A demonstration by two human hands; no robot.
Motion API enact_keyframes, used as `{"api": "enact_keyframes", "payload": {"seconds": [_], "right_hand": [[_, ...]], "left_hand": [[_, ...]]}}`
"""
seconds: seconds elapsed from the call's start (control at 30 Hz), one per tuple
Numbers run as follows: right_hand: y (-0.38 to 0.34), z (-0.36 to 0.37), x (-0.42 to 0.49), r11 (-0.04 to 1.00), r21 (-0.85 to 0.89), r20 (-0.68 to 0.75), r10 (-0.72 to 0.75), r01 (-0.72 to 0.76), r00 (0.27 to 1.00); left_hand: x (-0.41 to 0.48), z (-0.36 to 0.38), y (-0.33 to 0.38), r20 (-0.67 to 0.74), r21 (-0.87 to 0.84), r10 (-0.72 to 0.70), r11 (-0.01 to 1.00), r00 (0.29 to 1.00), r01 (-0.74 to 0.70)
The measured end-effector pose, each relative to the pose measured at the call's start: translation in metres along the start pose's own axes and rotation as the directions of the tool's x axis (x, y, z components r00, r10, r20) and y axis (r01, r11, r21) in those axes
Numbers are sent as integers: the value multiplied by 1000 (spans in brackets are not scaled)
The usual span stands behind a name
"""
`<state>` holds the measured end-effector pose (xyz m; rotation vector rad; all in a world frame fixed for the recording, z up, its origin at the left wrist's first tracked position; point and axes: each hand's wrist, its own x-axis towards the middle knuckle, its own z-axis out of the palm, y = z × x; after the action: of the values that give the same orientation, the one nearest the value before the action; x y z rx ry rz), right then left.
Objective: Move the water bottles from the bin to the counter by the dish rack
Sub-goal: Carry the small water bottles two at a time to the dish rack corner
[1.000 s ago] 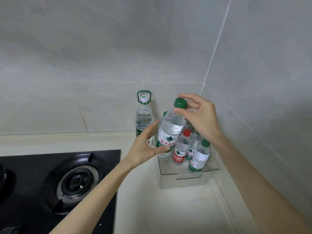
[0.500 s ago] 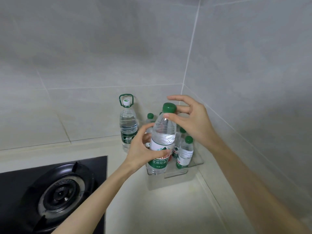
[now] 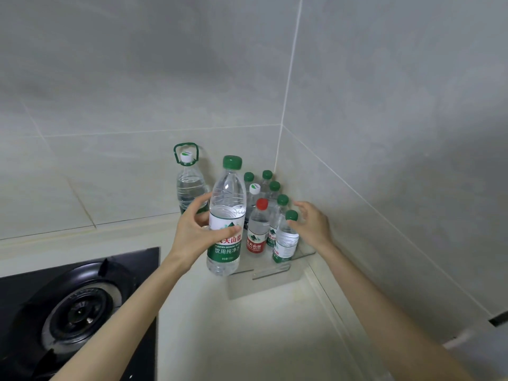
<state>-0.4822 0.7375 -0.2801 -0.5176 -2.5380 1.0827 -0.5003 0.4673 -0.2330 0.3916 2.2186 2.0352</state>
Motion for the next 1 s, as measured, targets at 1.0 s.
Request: {"api": "enact_keyframes", "payload": {"seconds": [1.0], "right_hand": [[-128,-27,-10,745,561,-30,-417,361,908]], "left_hand": [[-42,-44,50,-297,28,52,999,953,-46]]}}
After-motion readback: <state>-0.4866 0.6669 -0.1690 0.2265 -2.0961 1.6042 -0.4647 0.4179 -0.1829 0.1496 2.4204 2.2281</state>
